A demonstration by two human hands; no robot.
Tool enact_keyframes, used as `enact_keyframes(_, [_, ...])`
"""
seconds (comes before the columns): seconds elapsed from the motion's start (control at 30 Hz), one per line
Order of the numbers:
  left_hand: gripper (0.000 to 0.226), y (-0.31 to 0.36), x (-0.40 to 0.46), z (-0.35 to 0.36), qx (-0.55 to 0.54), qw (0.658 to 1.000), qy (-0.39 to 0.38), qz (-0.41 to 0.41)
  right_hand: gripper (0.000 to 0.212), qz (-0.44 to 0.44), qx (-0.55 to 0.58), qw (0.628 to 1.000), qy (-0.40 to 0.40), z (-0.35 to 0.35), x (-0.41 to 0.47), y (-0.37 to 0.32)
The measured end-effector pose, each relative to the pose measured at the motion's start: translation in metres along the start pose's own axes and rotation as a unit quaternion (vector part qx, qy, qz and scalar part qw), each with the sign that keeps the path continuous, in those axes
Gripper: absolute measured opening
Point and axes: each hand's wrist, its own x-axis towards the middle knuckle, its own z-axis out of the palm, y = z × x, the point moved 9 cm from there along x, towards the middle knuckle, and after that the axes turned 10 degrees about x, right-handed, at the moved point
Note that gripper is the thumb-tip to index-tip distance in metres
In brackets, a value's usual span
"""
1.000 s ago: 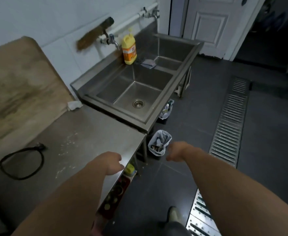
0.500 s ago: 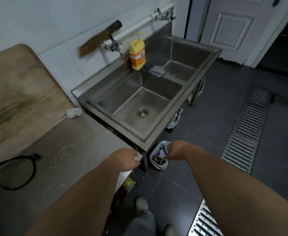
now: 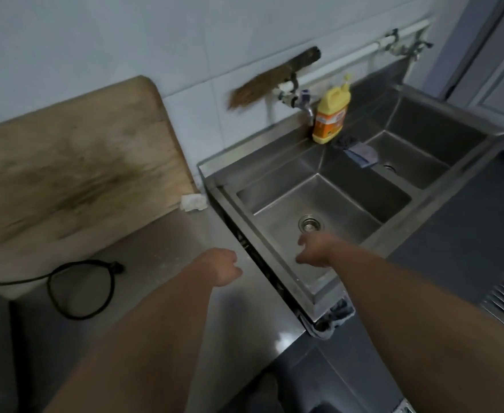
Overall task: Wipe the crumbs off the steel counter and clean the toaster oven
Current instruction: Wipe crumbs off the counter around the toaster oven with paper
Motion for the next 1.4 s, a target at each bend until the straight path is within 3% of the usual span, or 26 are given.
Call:
enact_keyframes(0.3, [0.060, -0.087, -0.006, 0.051, -0.099, 0.988, -0.027, -0.117, 0.063, -0.107, -0.120, 0.984, -0.071, 0.018, 0.091, -0.099])
enact_keyframes(0.47, [0.051, -0.130, -0.040, 0.090, -0.193, 0.945, 0.019, -0.264, 0.062, -0.178, -0.161, 0.963, -0.121, 0.040, 0.136, -0.156])
enact_keyframes(0.67, [0.051, -0.141, -0.066, 0.157, -0.194, 0.894, 0.056, -0.399, 0.053, -0.271, -0.132, 0.951, -0.073, 0.034, 0.196, -0.230])
enact_keyframes(0.83, [0.058, -0.130, -0.056, 0.173, -0.155, 0.895, 0.122, -0.401, 0.052, -0.295, -0.140, 0.944, -0.054, 0.031, 0.258, -0.279])
enact_keyframes(1.03, [0.066, -0.140, -0.052, 0.181, -0.147, 0.853, 0.166, -0.473, 0.051, -0.326, -0.097, 0.940, 0.020, 0.050, 0.316, -0.307])
enact_keyframes(1.2, [0.065, -0.149, -0.058, 0.200, -0.118, 0.842, 0.148, -0.506, 0.050, -0.351, -0.119, 0.919, 0.131, 0.065, 0.314, -0.312])
enact_keyframes(1.4, [0.066, -0.164, -0.066, 0.224, -0.139, 0.829, 0.138, -0.524, 0.050, -0.331, -0.129, 0.922, 0.156, 0.082, 0.314, -0.313])
